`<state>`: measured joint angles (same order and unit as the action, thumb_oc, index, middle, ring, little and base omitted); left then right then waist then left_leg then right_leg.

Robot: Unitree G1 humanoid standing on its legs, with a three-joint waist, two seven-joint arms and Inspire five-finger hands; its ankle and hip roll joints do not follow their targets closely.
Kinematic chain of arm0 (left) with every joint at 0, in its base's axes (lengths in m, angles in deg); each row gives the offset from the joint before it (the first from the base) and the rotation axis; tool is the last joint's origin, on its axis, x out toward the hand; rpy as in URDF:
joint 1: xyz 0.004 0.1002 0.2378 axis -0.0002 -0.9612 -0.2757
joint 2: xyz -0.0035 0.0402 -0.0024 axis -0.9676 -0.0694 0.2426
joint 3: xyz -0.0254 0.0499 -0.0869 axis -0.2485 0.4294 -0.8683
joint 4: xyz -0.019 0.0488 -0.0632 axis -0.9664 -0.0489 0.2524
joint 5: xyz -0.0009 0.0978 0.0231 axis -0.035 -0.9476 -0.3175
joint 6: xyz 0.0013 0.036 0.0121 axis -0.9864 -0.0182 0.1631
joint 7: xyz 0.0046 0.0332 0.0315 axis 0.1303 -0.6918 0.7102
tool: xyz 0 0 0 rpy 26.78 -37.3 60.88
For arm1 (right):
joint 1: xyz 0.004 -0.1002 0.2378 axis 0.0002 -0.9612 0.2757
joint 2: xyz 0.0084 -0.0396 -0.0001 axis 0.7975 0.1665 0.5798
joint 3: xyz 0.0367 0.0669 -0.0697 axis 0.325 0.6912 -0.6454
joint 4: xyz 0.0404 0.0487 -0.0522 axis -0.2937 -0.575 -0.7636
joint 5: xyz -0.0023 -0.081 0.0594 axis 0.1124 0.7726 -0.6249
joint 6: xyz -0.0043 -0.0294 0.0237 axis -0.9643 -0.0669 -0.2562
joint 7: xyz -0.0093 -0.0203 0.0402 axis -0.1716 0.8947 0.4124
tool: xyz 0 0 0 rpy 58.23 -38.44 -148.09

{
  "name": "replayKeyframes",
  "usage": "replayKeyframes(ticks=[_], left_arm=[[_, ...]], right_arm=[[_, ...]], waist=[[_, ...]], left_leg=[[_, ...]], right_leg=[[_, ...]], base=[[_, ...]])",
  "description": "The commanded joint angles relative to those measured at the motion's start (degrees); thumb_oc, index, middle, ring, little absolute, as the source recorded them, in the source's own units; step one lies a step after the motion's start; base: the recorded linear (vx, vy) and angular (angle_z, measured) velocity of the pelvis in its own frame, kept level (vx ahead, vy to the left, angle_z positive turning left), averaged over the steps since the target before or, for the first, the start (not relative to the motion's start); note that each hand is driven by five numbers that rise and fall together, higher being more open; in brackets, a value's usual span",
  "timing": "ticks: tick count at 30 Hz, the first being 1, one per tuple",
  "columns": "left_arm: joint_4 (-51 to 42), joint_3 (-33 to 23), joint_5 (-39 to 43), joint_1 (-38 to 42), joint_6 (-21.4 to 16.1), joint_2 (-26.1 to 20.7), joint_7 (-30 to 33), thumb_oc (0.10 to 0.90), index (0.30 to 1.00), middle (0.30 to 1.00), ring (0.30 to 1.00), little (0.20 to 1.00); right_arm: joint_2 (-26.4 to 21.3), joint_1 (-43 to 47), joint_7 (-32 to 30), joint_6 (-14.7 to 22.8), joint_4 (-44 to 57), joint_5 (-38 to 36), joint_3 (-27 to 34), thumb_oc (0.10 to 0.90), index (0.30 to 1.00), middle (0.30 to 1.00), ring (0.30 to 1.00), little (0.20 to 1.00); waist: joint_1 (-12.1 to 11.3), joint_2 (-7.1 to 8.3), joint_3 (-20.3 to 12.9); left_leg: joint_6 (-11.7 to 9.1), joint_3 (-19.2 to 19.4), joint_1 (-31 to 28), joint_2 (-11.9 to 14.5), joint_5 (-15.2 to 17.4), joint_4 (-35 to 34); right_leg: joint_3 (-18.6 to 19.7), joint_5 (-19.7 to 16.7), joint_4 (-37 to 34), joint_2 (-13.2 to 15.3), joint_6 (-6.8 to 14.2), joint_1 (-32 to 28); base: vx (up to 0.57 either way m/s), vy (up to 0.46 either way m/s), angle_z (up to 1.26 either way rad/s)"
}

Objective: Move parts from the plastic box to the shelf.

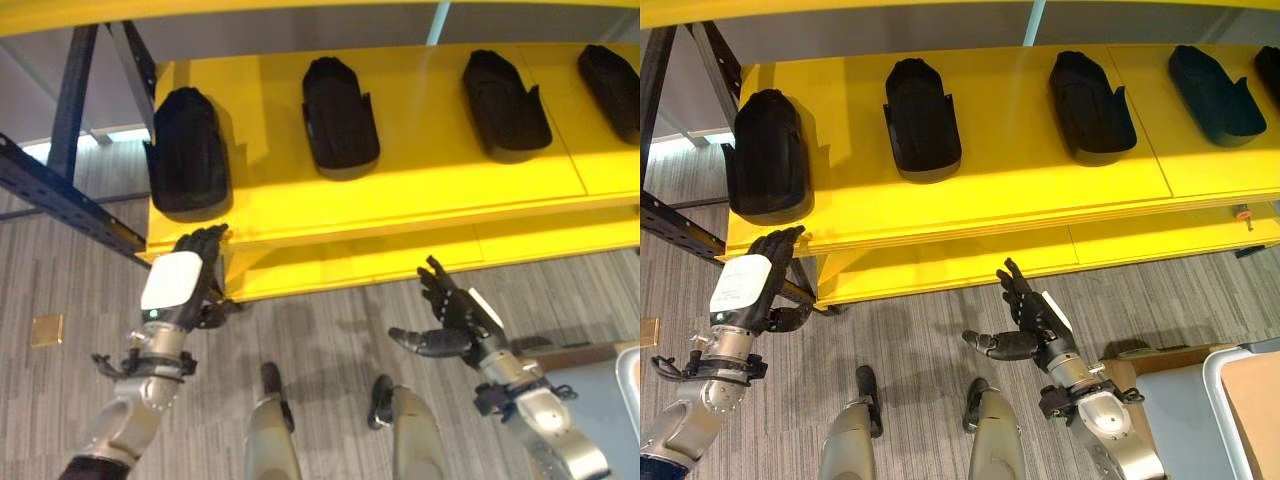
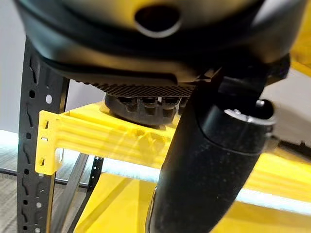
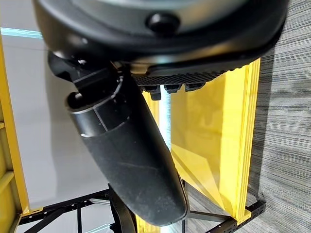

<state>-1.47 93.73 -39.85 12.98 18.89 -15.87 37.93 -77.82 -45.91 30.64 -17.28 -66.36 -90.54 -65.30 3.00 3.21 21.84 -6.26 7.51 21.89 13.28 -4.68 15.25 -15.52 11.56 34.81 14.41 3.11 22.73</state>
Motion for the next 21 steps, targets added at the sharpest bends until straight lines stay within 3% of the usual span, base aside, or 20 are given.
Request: replayKeyframes(ticks=[1, 21], left_arm=[[-1.88, -1.13, -1.3, 3.23, -1.04, -3.62, 4.41, 0.9, 1.0, 1.0, 1.0, 1.0], [1.95, -2.3, -2.22, 6.99, 1.83, -3.1, 7.11, 0.9, 1.0, 1.0, 1.0, 1.0]], right_arm=[[0.38, 3.39, -0.24, 6.28, 2.57, -0.18, 1.98, 0.9, 1.0, 1.0, 1.0, 1.0], [0.38, 2.99, -0.4, 6.07, 2.67, -0.1, 1.86, 0.9, 1.0, 1.0, 1.0, 1.0]], waist=[[0.96, 1.21, -5.28], [1.34, 1.54, -5.75]], left_leg=[[-0.52, -2.32, -1.33, 3.53, 3.26, 3.65], [-0.72, -2.08, -0.11, 3.93, 3.37, 4.55]], right_leg=[[5.79, -15.39, -11.69, 1.45, 5.4, 0.67], [6.49, -15.64, -11.22, 1.16, 5.3, 2.23]], base=[[0.0, 0.0, 0.0], [0.0, 0.001, -0.01]])
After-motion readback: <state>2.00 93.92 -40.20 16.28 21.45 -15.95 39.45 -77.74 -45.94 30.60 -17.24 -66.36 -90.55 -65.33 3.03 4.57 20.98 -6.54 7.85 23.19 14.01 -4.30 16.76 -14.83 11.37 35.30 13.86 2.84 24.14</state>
